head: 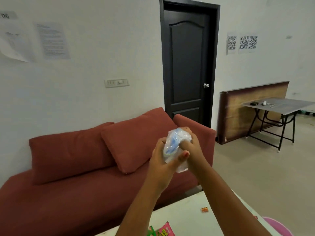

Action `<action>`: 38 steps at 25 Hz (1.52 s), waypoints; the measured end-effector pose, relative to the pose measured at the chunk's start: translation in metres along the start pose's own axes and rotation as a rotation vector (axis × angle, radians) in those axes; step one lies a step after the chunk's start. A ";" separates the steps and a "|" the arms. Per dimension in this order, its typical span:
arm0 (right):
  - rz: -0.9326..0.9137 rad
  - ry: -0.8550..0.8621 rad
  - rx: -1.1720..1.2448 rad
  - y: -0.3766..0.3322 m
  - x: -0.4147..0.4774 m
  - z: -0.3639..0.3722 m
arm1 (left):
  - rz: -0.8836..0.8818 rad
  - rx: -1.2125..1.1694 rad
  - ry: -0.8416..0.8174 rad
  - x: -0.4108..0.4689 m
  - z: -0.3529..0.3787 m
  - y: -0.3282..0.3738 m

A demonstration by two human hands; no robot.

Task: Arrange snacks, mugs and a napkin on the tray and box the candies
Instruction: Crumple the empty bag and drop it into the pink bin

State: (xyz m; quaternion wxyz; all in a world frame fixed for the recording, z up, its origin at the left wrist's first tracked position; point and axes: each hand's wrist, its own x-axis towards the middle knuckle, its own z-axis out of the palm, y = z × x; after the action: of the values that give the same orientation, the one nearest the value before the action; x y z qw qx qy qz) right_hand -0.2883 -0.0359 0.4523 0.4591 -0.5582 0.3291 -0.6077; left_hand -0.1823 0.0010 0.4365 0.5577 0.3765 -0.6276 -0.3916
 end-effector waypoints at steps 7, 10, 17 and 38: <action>0.040 -0.028 0.153 0.001 0.015 -0.078 | 0.017 -0.193 0.481 0.031 0.127 -0.031; -0.107 -0.143 -0.005 0.012 0.020 -0.108 | -0.027 -0.234 0.598 0.052 0.148 -0.046; -0.026 -0.012 -0.188 0.056 0.052 -0.150 | -0.184 -0.260 0.500 0.108 0.170 -0.082; 0.712 0.394 0.163 0.215 0.073 -0.353 | -0.415 0.119 0.518 0.165 0.358 -0.277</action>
State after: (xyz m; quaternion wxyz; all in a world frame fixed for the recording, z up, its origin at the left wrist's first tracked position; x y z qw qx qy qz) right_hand -0.5902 -0.2209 0.2268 0.6115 -0.2445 0.5342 -0.5300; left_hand -0.5445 -0.2365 0.2255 0.5841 0.6152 -0.3967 -0.3506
